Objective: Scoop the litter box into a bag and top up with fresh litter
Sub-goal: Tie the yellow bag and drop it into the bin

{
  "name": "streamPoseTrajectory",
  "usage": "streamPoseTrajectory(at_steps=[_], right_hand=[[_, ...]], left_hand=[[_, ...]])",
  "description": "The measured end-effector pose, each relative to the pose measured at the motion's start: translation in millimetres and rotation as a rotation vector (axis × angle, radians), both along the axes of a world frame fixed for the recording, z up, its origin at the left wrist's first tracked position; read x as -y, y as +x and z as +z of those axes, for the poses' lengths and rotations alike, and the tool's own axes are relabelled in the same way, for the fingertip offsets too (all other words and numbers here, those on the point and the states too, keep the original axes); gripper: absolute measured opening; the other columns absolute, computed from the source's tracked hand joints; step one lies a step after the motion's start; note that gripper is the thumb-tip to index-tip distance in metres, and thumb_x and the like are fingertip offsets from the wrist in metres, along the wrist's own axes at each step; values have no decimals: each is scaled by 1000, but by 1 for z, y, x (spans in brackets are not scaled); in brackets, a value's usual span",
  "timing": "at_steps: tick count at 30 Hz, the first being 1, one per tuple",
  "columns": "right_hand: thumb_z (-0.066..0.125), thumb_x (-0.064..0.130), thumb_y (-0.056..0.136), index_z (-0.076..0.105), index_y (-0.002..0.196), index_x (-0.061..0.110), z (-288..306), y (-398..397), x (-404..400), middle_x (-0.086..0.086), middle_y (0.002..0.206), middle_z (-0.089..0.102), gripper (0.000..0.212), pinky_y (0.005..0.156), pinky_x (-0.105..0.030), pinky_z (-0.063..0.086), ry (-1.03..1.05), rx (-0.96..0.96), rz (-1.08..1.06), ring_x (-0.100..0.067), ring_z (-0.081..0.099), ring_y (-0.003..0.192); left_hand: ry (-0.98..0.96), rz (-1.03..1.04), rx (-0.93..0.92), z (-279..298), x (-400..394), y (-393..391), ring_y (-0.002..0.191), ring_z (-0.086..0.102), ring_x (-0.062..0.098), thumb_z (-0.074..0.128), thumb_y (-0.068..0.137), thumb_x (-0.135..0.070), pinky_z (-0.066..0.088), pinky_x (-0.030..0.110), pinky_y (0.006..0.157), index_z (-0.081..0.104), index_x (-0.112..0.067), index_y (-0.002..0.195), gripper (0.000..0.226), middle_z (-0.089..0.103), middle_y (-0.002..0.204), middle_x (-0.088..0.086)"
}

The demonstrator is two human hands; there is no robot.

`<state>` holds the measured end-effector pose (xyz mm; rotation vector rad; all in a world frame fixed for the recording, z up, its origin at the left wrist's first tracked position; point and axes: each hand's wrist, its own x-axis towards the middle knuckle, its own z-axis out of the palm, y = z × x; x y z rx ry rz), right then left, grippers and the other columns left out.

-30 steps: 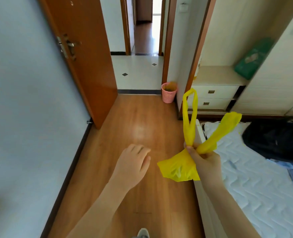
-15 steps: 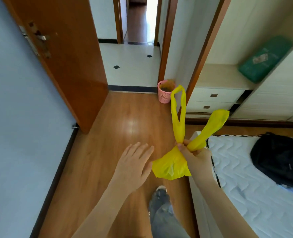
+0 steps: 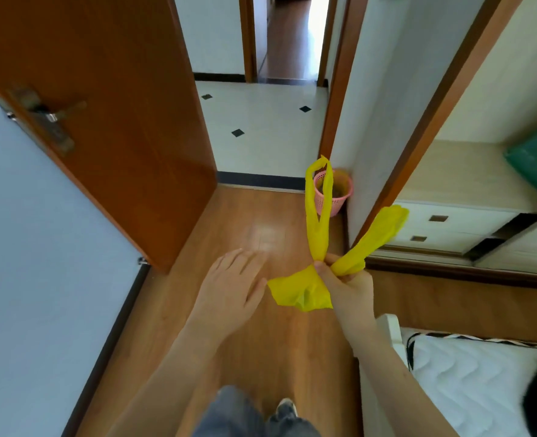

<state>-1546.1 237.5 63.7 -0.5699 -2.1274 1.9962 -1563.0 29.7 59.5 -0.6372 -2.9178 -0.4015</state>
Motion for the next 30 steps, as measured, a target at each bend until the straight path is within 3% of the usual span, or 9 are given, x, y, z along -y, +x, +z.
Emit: streamPoseTrajectory(at_steps=[4, 6, 8, 12, 17, 19, 22, 26, 30], right_hand=[[70, 11, 85, 68, 72, 14, -8, -67, -13, -11, 73, 68, 13, 59, -22, 52, -35, 39, -5, -7, 64, 60], [70, 11, 85, 66, 70, 21, -18, -101, -18, -7, 72, 68, 19, 63, -28, 54, -45, 65, -21, -9, 65, 63], [70, 10, 85, 66, 69, 18, -26, -139, -21, -12, 73, 68, 18, 65, -34, 54, -57, 83, -42, -16, 65, 65], [69, 7, 85, 66, 70, 18, -34, -226, -29, -4, 68, 67, 18, 56, -18, 51, -38, 75, -79, -4, 64, 57], [70, 9, 85, 71, 82, 15, -26, -341, -48, 5, 73, 69, 7, 57, -9, 49, 7, 53, -205, 4, 65, 64], [71, 12, 85, 73, 92, 11, -15, -381, -57, -1, 77, 71, 8, 58, -10, 49, 40, 30, -250, 5, 64, 66], [72, 14, 84, 72, 81, 16, 3, -436, -73, -11, 73, 70, 4, 60, -27, 52, 56, 1, -323, -9, 66, 65], [71, 8, 84, 71, 84, 17, 8, -503, -100, 11, 63, 68, 9, 53, -9, 46, 45, -17, -371, 9, 61, 57], [70, 8, 84, 72, 92, 14, -14, -572, -137, 17, 60, 69, 10, 53, -8, 46, 11, 17, -370, 8, 64, 60]], left_hand=[[8, 0, 36, -12, -12, -66, 118, 54, 22, 36, 94, -39, 42, 36, 99, 55, -17, 132, 47, 60, 126, 1], [-2, -8, 60, -21, -18, -102, 118, 54, 21, 34, 95, -40, 43, 35, 98, 55, -18, 131, 47, 60, 125, 0], [-18, -35, 70, -30, -22, -143, 118, 54, 19, 34, 95, -40, 42, 33, 98, 55, -19, 131, 47, 60, 126, -2], [9, -54, 50, -42, -29, -244, 118, 52, 16, 34, 95, -40, 37, 28, 99, 57, -19, 128, 46, 58, 127, -3], [45, -193, 27, -28, -47, -387, 113, 55, 18, 34, 94, -38, 45, 33, 95, 58, -18, 127, 45, 61, 122, -2], [37, -241, 19, -17, -57, -441, 114, 53, 18, 31, 95, -39, 46, 36, 96, 55, -19, 130, 47, 60, 124, -2], [13, -292, 29, -6, -78, -513, 118, 51, 18, 25, 95, -43, 46, 36, 98, 52, -21, 133, 52, 57, 128, -3], [44, -343, 31, -14, -107, -580, 115, 53, 17, 26, 95, -41, 47, 34, 97, 53, -20, 132, 50, 59, 125, -3], [68, -366, 69, -40, -138, -642, 108, 57, 17, 32, 93, -39, 52, 33, 89, 59, -19, 122, 44, 62, 118, -2]])
